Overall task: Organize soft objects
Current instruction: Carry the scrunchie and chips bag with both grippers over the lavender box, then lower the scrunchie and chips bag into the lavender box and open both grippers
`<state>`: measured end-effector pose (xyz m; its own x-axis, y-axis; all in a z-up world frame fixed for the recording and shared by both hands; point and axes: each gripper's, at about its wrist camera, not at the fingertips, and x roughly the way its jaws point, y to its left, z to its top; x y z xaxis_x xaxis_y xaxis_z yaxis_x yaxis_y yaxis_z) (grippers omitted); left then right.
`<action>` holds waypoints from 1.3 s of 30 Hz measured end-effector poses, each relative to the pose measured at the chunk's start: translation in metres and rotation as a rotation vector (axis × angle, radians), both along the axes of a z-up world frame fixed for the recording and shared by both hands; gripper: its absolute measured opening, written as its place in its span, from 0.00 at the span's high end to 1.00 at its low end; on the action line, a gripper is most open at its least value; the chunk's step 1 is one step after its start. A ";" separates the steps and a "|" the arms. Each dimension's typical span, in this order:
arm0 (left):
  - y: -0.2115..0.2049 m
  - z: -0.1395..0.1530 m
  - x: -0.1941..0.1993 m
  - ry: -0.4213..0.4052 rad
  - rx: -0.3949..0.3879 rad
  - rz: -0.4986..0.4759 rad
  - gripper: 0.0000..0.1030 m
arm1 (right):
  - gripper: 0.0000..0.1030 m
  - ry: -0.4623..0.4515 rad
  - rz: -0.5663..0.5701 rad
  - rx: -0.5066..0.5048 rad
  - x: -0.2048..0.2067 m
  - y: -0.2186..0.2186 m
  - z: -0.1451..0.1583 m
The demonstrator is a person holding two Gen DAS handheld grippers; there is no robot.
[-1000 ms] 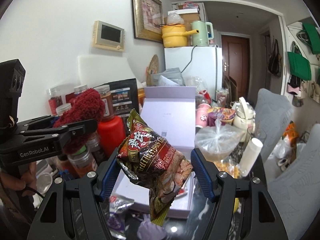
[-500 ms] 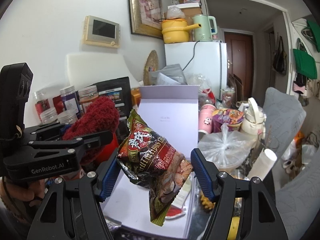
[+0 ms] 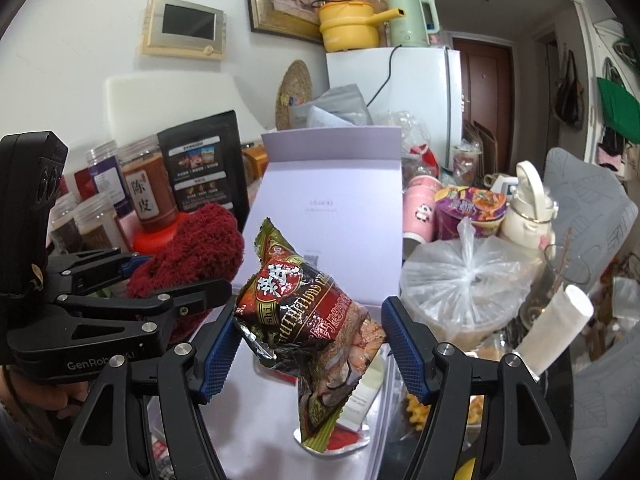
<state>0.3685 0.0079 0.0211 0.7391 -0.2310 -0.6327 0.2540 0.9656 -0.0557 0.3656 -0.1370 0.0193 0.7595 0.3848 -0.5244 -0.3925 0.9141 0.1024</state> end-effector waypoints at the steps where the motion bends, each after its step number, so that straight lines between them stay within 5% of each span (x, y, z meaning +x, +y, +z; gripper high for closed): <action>1: 0.000 -0.003 0.004 0.009 0.003 0.001 0.49 | 0.32 0.008 0.001 -0.001 0.004 0.000 -0.003; 29: -0.010 -0.083 0.066 0.261 0.042 -0.005 0.49 | 0.32 0.205 -0.019 -0.049 0.071 0.000 -0.070; 39: -0.015 -0.104 0.077 0.346 0.070 -0.002 0.49 | 0.32 0.212 -0.029 -0.077 0.078 0.003 -0.077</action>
